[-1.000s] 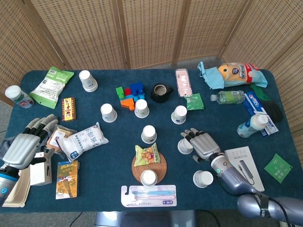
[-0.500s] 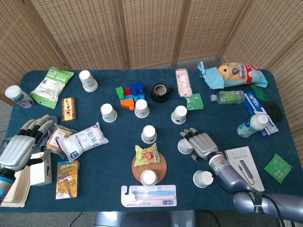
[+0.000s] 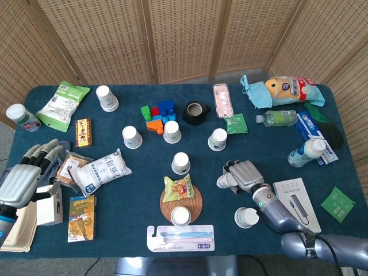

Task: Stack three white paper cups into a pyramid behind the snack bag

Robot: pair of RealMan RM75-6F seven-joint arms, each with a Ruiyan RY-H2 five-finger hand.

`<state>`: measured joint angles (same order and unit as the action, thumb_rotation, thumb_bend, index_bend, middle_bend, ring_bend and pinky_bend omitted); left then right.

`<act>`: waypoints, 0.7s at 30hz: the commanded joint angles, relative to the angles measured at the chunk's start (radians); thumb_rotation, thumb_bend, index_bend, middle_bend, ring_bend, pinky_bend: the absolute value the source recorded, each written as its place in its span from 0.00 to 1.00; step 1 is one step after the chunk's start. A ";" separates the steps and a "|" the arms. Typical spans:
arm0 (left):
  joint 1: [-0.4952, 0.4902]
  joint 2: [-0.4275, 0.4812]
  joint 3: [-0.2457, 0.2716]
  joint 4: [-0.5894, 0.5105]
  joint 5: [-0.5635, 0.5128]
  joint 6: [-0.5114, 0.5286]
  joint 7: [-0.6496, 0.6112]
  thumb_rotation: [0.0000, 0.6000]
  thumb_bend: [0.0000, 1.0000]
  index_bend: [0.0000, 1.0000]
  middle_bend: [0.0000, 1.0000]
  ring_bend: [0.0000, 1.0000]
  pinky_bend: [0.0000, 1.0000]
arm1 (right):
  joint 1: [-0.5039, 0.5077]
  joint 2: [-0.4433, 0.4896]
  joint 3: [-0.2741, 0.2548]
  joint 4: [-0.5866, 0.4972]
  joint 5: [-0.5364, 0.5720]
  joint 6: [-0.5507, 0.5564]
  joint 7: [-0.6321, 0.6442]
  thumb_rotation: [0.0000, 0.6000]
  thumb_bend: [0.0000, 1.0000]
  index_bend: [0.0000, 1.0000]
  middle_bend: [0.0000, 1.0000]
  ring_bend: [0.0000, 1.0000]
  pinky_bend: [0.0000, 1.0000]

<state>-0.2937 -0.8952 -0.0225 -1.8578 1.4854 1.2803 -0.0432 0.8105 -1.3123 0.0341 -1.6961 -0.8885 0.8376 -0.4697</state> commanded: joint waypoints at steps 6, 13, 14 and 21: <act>-0.002 0.005 -0.007 0.000 -0.004 -0.007 0.000 1.00 0.43 0.00 0.00 0.00 0.07 | 0.031 0.010 0.013 -0.029 0.032 -0.023 -0.009 1.00 0.41 0.36 0.26 0.28 0.75; -0.003 0.010 -0.012 0.003 -0.001 -0.010 -0.003 1.00 0.43 0.00 0.00 0.00 0.07 | 0.085 0.008 0.031 -0.050 0.088 -0.042 -0.038 1.00 0.41 0.36 0.26 0.28 0.75; -0.003 0.010 -0.012 0.003 -0.001 -0.010 -0.003 1.00 0.43 0.00 0.00 0.00 0.07 | 0.093 0.008 0.033 -0.050 0.095 -0.044 -0.043 1.00 0.41 0.36 0.26 0.28 0.75; 0.002 0.021 -0.015 -0.002 0.018 0.006 -0.003 1.00 0.43 0.00 0.00 0.00 0.07 | 0.141 0.002 0.042 -0.045 0.150 -0.048 -0.065 1.00 0.41 0.36 0.26 0.28 0.75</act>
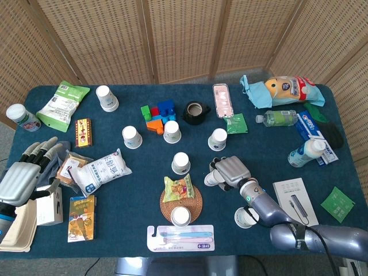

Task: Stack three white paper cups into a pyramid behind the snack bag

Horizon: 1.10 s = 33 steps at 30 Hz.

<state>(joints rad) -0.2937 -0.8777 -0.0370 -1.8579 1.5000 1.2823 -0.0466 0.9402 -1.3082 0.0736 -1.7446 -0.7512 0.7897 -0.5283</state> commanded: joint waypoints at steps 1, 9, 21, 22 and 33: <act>0.005 0.006 0.000 -0.004 0.007 0.008 0.001 1.00 0.43 0.00 0.00 0.00 0.07 | 0.019 -0.003 0.004 0.006 0.021 -0.002 -0.008 1.00 0.41 0.36 0.26 0.28 0.75; 0.017 0.013 0.000 -0.010 0.014 0.026 0.002 1.00 0.43 0.00 0.00 0.00 0.07 | 0.078 -0.030 0.010 0.036 0.061 -0.030 -0.021 1.00 0.41 0.35 0.25 0.28 0.74; 0.030 0.018 0.000 -0.005 0.013 0.036 -0.003 1.00 0.43 0.00 0.00 0.00 0.07 | 0.163 -0.079 0.007 0.117 0.103 -0.083 -0.021 1.00 0.40 0.35 0.25 0.27 0.73; 0.030 0.018 0.000 -0.004 0.013 0.036 -0.004 1.00 0.43 0.00 0.00 0.00 0.07 | 0.170 -0.082 0.006 0.125 0.107 -0.086 -0.020 1.00 0.40 0.35 0.25 0.27 0.72; 0.038 0.020 -0.004 0.004 0.009 0.043 -0.013 1.00 0.43 0.00 0.00 0.00 0.07 | 0.212 -0.095 -0.011 0.174 0.129 -0.111 -0.004 1.00 0.40 0.31 0.23 0.23 0.65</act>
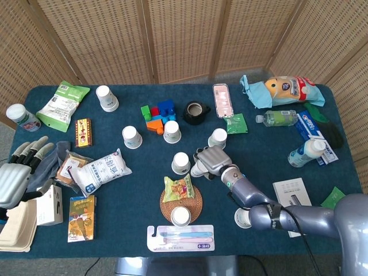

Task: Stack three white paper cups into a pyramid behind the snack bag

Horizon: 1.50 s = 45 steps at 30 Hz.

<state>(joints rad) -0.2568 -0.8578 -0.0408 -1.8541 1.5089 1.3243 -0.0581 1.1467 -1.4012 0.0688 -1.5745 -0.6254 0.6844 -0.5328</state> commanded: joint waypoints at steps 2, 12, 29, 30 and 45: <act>0.002 -0.001 0.000 0.002 0.001 0.002 -0.002 1.00 0.43 0.00 0.00 0.00 0.07 | 0.012 -0.005 -0.012 0.008 0.006 -0.011 0.003 1.00 0.40 0.29 0.22 0.23 0.64; 0.007 0.002 -0.002 0.005 0.007 0.009 -0.006 1.00 0.43 0.00 0.00 0.00 0.07 | 0.032 -0.027 -0.022 0.038 0.006 -0.008 0.019 1.00 0.40 0.27 0.20 0.20 0.59; 0.011 0.001 -0.004 0.009 0.003 0.008 -0.007 1.00 0.43 0.00 0.00 0.00 0.08 | 0.051 -0.049 -0.029 0.107 -0.014 -0.038 0.060 1.00 0.40 0.27 0.20 0.20 0.58; 0.012 0.001 -0.004 0.009 0.003 0.008 -0.007 1.00 0.43 0.00 0.00 0.00 0.08 | 0.052 -0.050 -0.030 0.110 -0.014 -0.040 0.061 1.00 0.40 0.27 0.20 0.20 0.58; 0.019 -0.001 -0.004 0.013 0.001 0.011 -0.011 1.00 0.43 0.00 0.00 0.00 0.07 | 0.072 -0.079 -0.036 0.152 -0.010 -0.062 0.079 1.00 0.40 0.27 0.20 0.19 0.56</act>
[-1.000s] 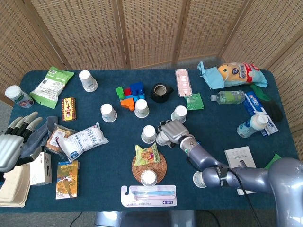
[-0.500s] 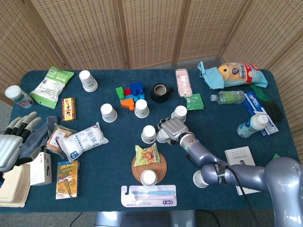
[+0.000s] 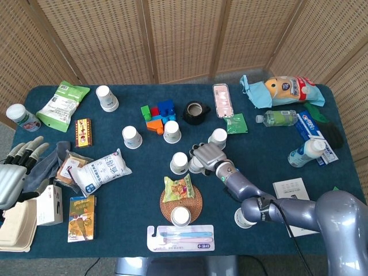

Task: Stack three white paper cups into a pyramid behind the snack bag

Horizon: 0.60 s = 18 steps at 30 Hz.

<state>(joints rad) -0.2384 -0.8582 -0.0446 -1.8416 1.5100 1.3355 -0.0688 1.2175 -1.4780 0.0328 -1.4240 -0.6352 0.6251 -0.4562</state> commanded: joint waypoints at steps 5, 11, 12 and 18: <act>0.002 -0.001 -0.001 0.003 -0.001 0.001 -0.002 1.00 0.43 0.00 0.00 0.00 0.07 | 0.008 -0.010 0.001 0.009 -0.001 -0.007 0.009 1.00 0.40 0.26 0.19 0.18 0.56; 0.006 -0.001 0.000 0.006 0.000 0.004 -0.007 1.00 0.43 0.00 0.00 0.00 0.07 | 0.013 -0.011 -0.004 0.014 0.001 -0.007 0.011 1.00 0.40 0.21 0.13 0.13 0.50; 0.006 -0.001 0.000 0.006 0.000 0.005 -0.007 1.00 0.43 0.00 0.00 0.00 0.07 | 0.014 -0.010 -0.005 0.013 0.001 -0.007 0.012 1.00 0.40 0.19 0.12 0.12 0.49; 0.004 -0.001 -0.001 0.005 0.010 0.007 -0.007 1.00 0.43 0.00 0.00 0.00 0.07 | 0.012 0.009 -0.008 -0.009 -0.002 0.002 0.016 1.00 0.40 0.11 0.09 0.09 0.45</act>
<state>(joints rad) -0.2340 -0.8594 -0.0453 -1.8368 1.5197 1.3423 -0.0759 1.2303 -1.4715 0.0252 -1.4311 -0.6366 0.6254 -0.4409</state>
